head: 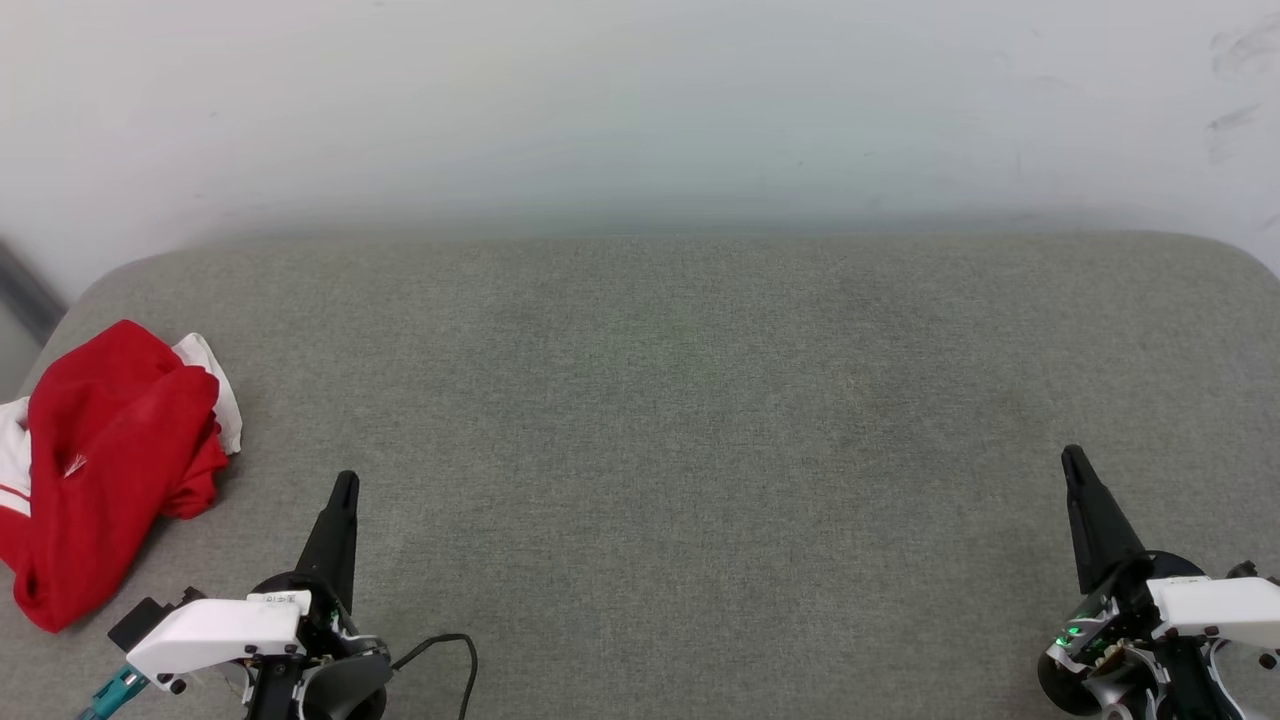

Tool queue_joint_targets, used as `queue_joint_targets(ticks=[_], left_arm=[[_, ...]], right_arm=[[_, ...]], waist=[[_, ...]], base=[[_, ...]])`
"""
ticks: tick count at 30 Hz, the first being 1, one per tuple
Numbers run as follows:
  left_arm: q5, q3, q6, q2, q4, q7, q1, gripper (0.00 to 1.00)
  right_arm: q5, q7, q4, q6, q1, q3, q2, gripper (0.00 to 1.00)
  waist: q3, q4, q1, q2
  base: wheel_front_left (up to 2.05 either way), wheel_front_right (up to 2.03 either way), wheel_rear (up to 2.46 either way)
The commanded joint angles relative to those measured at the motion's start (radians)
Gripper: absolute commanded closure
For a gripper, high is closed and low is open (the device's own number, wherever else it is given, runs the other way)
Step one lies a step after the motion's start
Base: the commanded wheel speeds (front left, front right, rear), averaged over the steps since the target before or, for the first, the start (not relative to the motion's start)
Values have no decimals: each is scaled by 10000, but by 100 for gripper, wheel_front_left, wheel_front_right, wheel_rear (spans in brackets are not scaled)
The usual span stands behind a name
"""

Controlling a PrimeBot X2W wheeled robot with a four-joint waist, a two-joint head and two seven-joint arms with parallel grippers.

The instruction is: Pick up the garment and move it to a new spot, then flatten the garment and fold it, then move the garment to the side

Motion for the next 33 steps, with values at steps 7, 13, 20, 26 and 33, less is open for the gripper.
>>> queue_joint_targets(ticks=[7,13,20,26,33], left_arm=[[13,9,-30,-17,-2,-12,-69,100],[13,9,-31,-17,-2,-12,-69,100],[13,9,-30,-17,-2,-12,-69,100],[13,9,-31,-17,-2,-12,-68,100],[13,9,-31,-17,-2,-13,-68,100]], right_arm=[[-43,-4,6,-4,-123,7,35,100],[-43,-5,6,-4,-123,7,35,100],[-43,-5,6,-4,-123,7,35,100],[-43,-5,6,-4,-123,7,35,100],[-43,-5,6,-4,-123,7,35,100]], waist=[[0,0,0,0],[0,0,0,0],[0,0,0,0],[0,0,0,0],[0,0,0,0]], base=[[0,0,0],[0,0,0],[0,0,0],[0,0,0],[0,0,0]])
